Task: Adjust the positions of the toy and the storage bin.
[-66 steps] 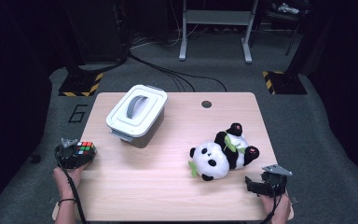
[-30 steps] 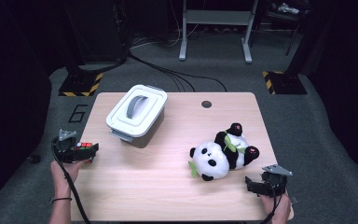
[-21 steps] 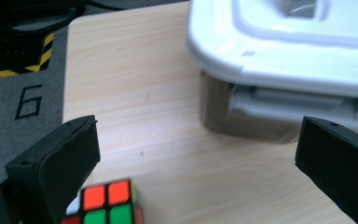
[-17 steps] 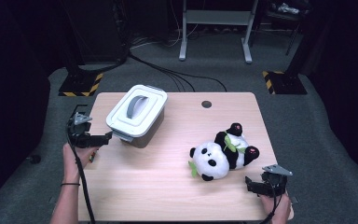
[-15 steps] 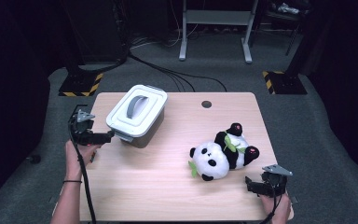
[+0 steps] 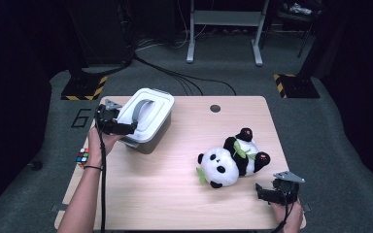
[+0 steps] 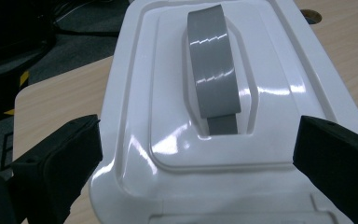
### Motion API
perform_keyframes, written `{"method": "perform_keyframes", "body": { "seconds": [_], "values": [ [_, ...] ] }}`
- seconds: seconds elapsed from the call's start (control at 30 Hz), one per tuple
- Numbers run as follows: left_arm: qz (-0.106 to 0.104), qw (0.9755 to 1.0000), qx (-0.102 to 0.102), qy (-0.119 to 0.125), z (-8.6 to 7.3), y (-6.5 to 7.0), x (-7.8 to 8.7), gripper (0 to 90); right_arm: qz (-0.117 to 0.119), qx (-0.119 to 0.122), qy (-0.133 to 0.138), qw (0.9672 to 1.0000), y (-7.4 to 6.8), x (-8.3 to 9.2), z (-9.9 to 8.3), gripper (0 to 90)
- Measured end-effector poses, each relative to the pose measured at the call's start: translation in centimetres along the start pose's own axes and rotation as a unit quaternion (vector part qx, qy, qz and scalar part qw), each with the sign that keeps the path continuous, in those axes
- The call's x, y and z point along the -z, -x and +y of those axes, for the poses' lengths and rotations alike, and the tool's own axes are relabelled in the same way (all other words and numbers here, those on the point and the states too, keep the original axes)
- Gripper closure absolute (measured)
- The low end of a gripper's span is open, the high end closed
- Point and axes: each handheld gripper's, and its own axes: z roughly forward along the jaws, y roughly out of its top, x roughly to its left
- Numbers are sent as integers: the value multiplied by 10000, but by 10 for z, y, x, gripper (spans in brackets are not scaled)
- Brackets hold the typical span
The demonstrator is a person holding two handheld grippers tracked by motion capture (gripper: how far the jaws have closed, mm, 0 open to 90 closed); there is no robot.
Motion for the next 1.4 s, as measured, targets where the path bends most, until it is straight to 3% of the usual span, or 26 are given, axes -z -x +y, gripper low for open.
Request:
{"method": "perform_keyframes", "body": {
  "seconds": [0.1,0.53,0.63,0.73,0.93,1.1,1.33,1.4],
  "values": [
    [6,9999,-118,32,6,3,-7,48,1,3,1,10000,0,0,0,28],
    [-81,9984,-556,-16,28,12,-28,441,-2,-13,0,10000,0,0,0,31],
    [72,9975,-705,-1,28,15,-31,528,1,-14,1,10000,0,0,0,33],
    [110,9981,-600,66,26,14,-33,604,6,-16,4,10000,0,0,0,35],
    [12,9986,-518,127,24,9,-34,621,14,-9,8,10000,0,0,0,37],
    [-237,9986,-457,115,23,6,-34,644,14,-9,7,10000,0,0,0,38],
    [-347,9975,-604,92,25,14,-35,668,15,-7,8,10000,0,0,0,38],
    [-396,9976,-552,113,25,15,-34,668,15,-11,7,10000,0,0,0,38]
  ]
}}
